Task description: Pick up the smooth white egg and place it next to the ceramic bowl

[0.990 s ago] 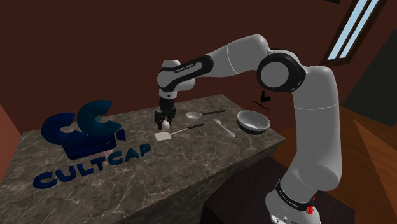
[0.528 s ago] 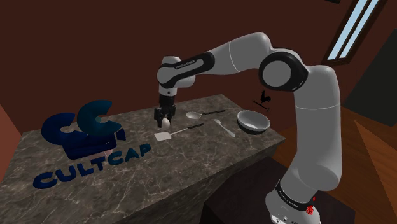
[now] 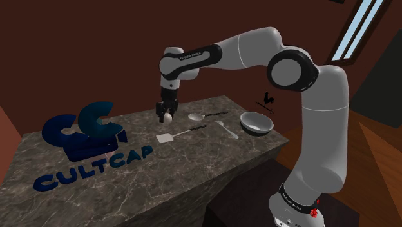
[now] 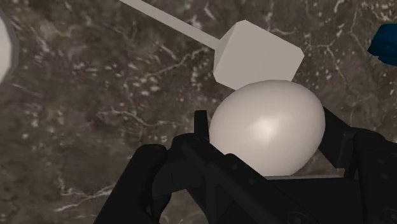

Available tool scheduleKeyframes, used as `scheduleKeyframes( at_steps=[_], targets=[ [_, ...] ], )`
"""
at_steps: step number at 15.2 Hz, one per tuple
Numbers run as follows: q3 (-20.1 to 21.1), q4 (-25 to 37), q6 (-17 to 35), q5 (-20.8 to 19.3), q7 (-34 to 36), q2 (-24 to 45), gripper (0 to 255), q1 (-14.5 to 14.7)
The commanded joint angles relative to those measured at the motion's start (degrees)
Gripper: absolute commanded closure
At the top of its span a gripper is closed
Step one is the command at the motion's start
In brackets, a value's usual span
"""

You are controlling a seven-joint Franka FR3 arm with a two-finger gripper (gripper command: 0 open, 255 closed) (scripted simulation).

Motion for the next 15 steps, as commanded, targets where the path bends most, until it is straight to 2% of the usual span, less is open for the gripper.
scheduleKeyframes(
  at_steps=[1,15],
  targets=[
    [0.0,1.2,-1.4,-0.1,0.3,-0.3,255,0.0],
    [0.0,8.8,-10.9,-0.6,2.5,-2.4,255,-0.2]
  ],
)
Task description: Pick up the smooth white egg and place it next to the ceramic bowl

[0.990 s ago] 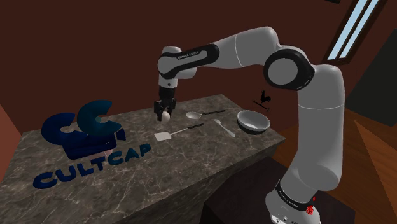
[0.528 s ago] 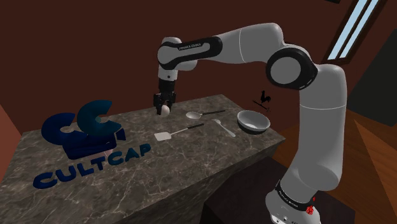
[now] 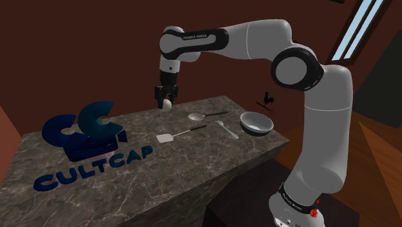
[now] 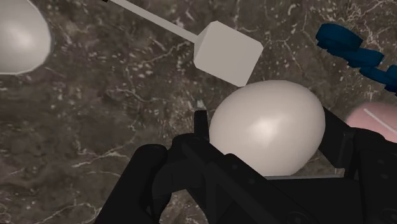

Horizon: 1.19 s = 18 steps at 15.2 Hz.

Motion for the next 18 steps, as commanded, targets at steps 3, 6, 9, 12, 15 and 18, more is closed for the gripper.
scheduleKeyframes(
  at_steps=[3,6,9,12,15,18],
  targets=[
    [-0.3,-0.7,-1.7,0.1,-0.6,-2.2,255,-0.7],
    [-1.3,-7.4,-0.6,0.5,-4.0,-7.0,255,-2.8],
    [-2.5,-13.0,0.0,0.7,-7.4,-11.2,255,-4.8],
    [-4.0,-17.8,0.2,0.7,-10.9,-15.0,255,-6.7],
    [-5.6,-21.9,0.2,0.4,-14.4,-18.3,255,-8.6],
    [-7.3,-25.3,-0.1,-0.2,-17.9,-21.2,255,-10.4]
  ],
)
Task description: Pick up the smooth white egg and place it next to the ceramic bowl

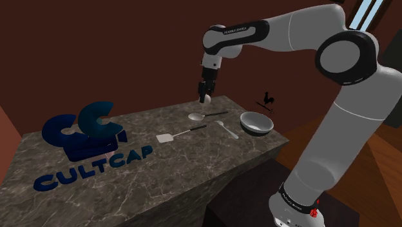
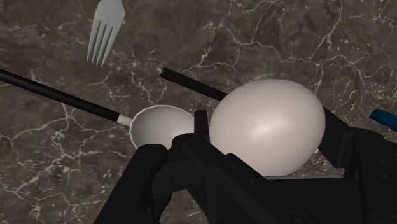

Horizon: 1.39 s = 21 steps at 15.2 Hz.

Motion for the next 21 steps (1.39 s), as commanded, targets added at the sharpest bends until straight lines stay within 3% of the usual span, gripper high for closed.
scheduleKeyframes(
  at_steps=[1,11,21],
  targets=[
    [-1.2,-1.9,-0.2,-0.4,-2.5,-1.6,255,-1.3],
    [-8.2,-8.2,-2.1,-4.0,-14.5,-7.5,255,-7.7],
    [-15.9,-8.1,-4.5,-8.2,-27.4,-8.0,255,-14.2]
  ],
)
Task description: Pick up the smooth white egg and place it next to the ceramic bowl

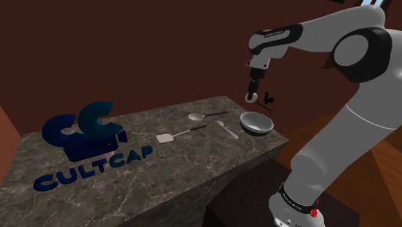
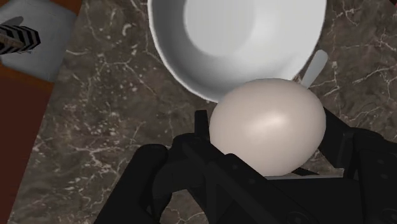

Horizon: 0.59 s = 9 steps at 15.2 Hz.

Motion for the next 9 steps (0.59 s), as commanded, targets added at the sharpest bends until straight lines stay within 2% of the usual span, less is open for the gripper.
scheduleKeyframes(
  at_steps=[1,9],
  targets=[
    [-1.6,0.6,-0.5,-0.8,-2.8,0.4,255,-1.3],
    [-7.9,5.9,-2.4,-2.5,-14.1,5.0,255,-6.6]
  ],
)
